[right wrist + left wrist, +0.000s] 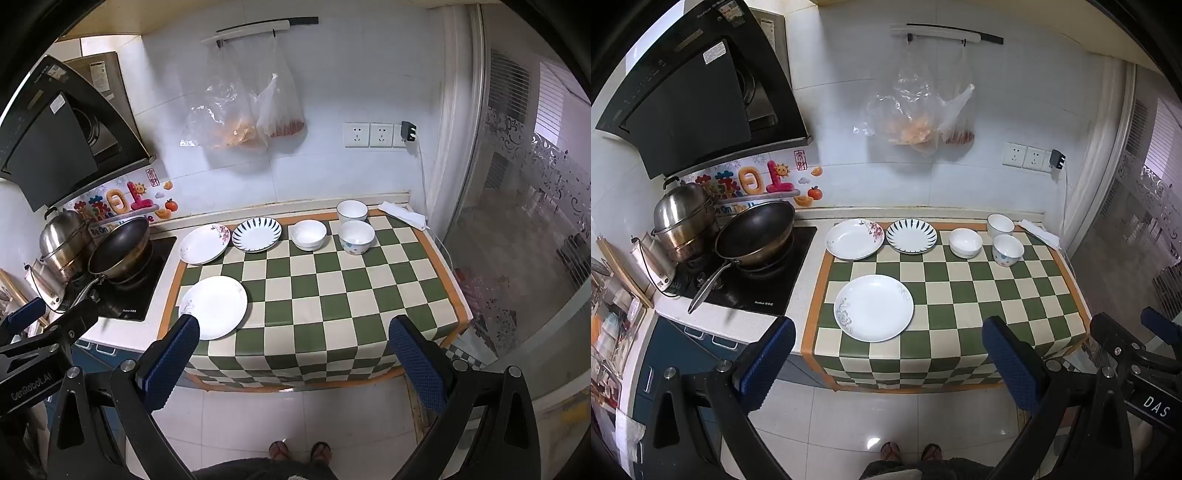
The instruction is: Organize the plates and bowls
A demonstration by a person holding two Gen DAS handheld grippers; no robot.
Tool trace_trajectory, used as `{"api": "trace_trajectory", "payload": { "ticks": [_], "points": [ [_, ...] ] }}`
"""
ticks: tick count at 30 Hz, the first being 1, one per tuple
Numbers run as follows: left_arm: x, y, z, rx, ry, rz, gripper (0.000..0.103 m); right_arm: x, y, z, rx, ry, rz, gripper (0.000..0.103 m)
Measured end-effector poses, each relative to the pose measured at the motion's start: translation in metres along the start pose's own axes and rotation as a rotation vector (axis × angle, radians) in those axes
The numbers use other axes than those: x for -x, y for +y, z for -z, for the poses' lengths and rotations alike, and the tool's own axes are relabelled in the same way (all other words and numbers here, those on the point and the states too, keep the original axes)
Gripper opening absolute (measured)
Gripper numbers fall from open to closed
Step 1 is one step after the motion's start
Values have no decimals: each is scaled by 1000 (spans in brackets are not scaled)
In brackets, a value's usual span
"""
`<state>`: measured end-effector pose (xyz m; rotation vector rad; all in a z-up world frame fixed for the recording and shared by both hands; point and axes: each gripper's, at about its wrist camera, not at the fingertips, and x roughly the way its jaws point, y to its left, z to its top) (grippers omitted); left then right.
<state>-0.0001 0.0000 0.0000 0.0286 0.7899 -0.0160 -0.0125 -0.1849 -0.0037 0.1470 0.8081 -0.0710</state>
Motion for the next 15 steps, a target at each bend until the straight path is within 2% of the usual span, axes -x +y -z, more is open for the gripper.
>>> {"api": "trace_trajectory", "payload": {
  "ticks": [15],
  "points": [
    [-1,0,0,6,10,5,103,0,3,0,13,8,14,103]
  ]
}}
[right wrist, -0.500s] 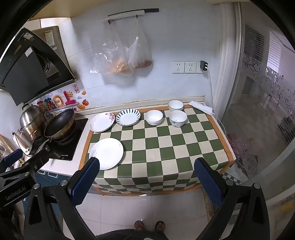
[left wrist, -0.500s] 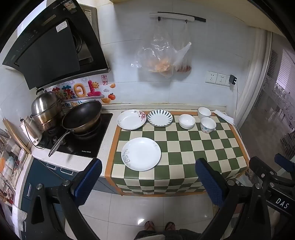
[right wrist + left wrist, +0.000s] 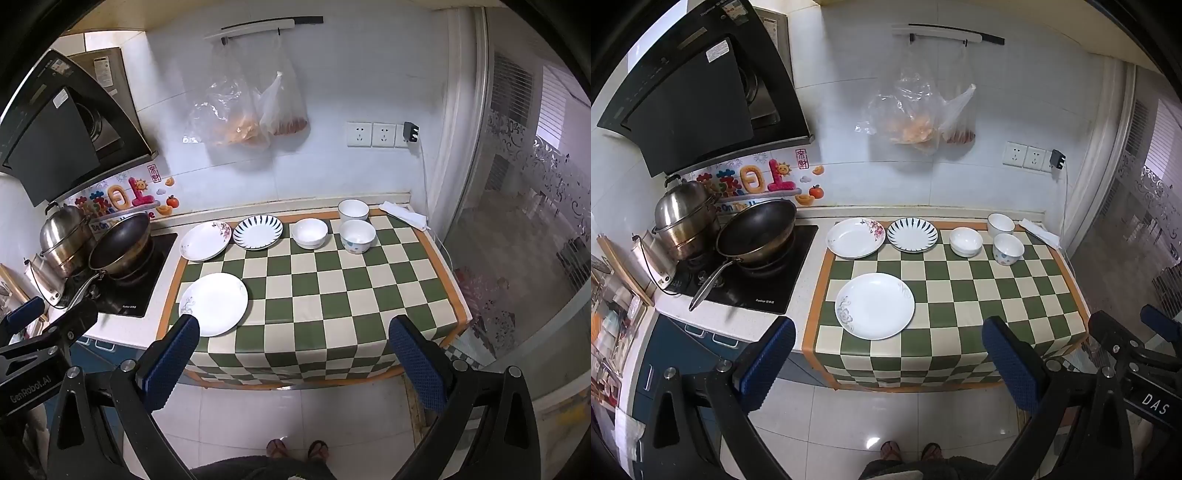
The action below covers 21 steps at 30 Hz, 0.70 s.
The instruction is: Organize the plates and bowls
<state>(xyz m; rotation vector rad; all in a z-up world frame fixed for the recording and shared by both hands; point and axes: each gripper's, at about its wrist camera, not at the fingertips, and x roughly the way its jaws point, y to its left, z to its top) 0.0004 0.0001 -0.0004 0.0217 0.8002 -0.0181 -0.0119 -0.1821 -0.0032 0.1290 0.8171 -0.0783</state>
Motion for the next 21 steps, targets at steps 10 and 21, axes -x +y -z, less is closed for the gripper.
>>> {"api": "trace_trajectory", "payload": {
  "ticks": [10,21],
  "points": [
    [0,2,3,-3,3,5,103,7,-1,2,6,-3,3,103],
    [-3,2,9,-1,3,5,103,10,-4,4,5,-6,9,103]
  ]
}}
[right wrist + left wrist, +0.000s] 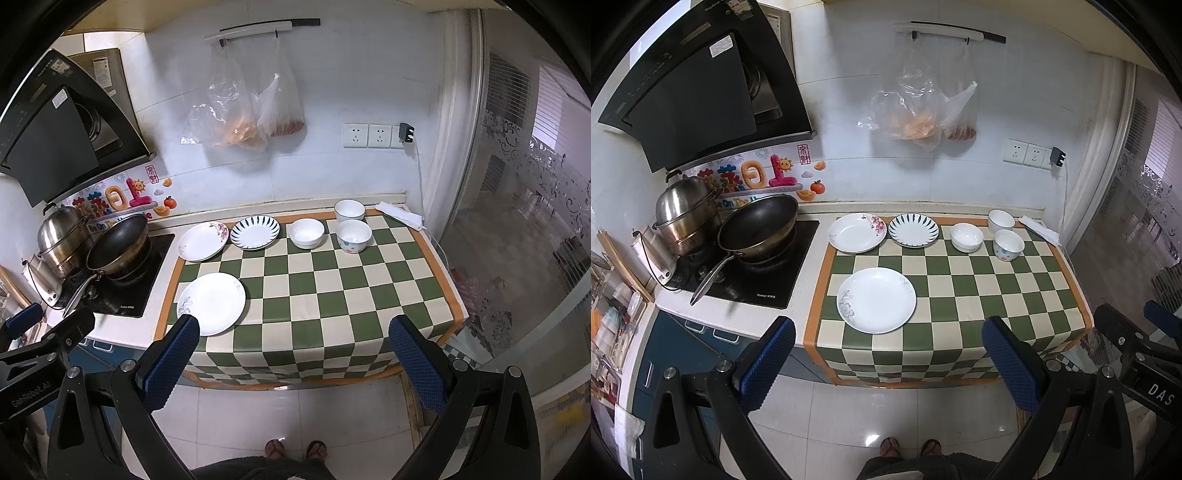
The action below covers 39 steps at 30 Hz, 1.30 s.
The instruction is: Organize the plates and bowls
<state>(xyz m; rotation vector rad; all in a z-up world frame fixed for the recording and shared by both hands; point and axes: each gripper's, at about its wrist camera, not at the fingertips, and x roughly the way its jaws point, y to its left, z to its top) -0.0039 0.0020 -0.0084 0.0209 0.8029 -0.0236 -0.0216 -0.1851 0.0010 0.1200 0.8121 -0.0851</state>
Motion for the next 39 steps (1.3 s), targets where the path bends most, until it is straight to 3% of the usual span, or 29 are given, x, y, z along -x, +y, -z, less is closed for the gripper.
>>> {"api": "trace_trajectory", "payload": {
  "ticks": [39],
  "points": [
    [1,1,2,5,1,4,103,8,10,2,14,-5,-1,103]
  ]
}}
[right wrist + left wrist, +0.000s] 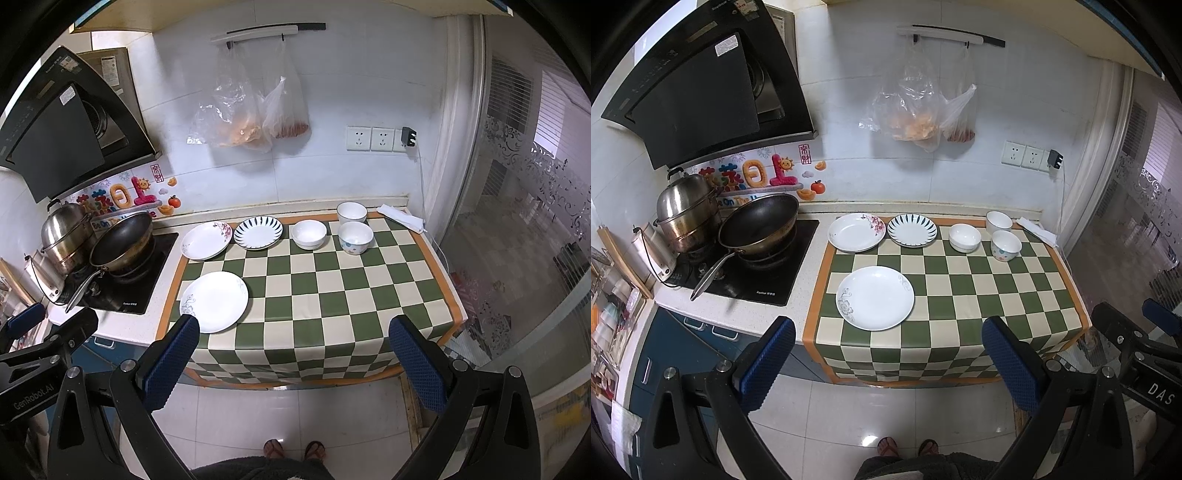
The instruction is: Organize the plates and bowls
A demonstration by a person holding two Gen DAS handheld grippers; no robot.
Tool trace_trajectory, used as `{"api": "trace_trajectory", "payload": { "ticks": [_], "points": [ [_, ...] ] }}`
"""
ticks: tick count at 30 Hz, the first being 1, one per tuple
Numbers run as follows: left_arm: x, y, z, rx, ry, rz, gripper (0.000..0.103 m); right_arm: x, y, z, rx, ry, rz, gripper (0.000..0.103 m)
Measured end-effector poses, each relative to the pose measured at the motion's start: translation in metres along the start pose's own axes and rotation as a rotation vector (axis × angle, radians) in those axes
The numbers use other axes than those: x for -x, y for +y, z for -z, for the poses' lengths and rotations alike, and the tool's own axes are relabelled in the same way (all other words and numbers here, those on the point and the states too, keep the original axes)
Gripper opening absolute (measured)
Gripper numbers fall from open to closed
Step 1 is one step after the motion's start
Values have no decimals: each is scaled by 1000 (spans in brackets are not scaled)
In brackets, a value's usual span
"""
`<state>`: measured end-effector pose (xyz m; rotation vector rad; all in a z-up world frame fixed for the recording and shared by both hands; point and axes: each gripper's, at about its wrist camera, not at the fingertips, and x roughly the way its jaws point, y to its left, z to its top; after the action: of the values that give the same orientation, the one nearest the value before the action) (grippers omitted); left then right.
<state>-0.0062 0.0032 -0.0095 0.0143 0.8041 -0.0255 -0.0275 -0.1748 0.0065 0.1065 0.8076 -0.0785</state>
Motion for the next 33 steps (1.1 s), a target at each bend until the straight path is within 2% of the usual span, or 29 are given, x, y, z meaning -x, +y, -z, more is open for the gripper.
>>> {"api": "trace_trajectory", "payload": {
  "ticks": [21,24,27,30,33],
  "points": [
    [21,8,17,0,-2,-10,103,-3,4,-10,-17,0,-19,103],
    [16,13,17,3,-2,-14,103,-17,8,-12,-39,1,-16,103],
    [-8,27,9,9,-10,-29,103,-42,13,-11,-56,3,-35,103],
    [-37,43,4,22,2,-52,103,-89,21,-10,-75,55,-81,103],
    [-87,68,-8,36,34,-66,103,-140,30,-5,-93,135,-146,103]
  ]
}}
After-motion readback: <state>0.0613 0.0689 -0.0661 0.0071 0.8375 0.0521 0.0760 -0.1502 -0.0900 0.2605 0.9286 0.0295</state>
